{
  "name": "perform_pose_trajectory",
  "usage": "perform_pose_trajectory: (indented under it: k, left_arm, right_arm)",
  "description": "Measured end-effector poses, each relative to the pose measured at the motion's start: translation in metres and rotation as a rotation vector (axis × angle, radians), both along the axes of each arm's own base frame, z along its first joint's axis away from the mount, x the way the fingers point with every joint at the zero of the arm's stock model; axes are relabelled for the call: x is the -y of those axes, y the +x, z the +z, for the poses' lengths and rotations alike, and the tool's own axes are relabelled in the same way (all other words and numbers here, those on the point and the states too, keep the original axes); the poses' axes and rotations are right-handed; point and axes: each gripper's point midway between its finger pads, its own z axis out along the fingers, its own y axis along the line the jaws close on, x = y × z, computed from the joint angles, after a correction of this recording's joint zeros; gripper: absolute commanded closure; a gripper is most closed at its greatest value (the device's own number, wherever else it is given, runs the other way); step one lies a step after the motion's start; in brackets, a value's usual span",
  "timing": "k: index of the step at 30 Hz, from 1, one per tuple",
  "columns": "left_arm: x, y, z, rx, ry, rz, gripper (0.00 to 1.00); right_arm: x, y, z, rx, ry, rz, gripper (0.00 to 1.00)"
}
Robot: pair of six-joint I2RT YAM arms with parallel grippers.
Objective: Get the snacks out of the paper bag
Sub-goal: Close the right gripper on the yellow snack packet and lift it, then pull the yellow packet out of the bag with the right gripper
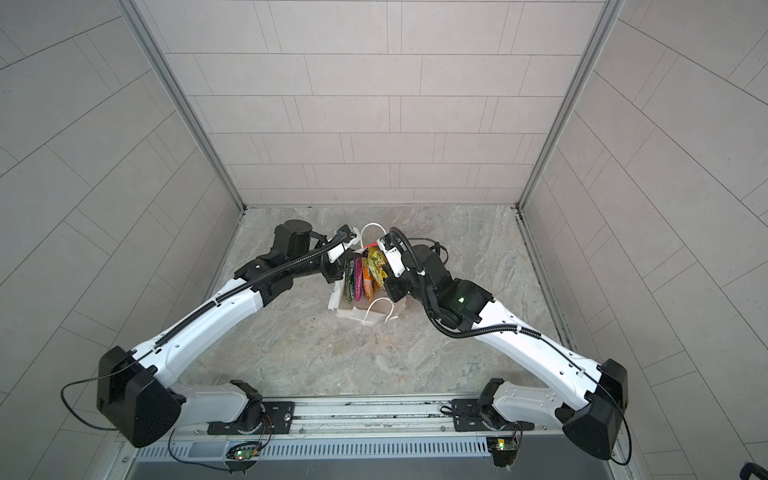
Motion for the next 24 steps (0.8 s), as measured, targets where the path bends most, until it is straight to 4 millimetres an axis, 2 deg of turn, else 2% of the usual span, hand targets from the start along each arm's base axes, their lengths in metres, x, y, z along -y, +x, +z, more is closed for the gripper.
perform_pose_trajectory:
  k: [3,10,15,20,24]
  left_arm:
    - [0.0,0.0,-0.001,-0.003,-0.002,0.001,1.0]
    - [0.0,-0.001,0.0,0.0,-0.007,0.003,1.0]
    - [0.0,0.0,0.0,0.002,-0.008,0.005,1.0]
    - [0.0,0.0,0.0,0.003,-0.016,0.004,1.0]
    - [0.0,0.0,0.0,0.002,-0.019,0.006,1.0]
  right_arm:
    - [0.005,-0.007,0.007,0.003,0.014,0.03,1.0]
    - [0.031,-0.017,0.035,-0.013,0.141,0.061,1.0]
    - [0.057,-0.024,0.05,-0.057,0.254,0.044,1.0]
    - [0.086,-0.035,0.076,-0.056,0.382,0.004,1.0]
    - [0.109,-0.032,0.096,-0.041,0.458,-0.056,1.0]
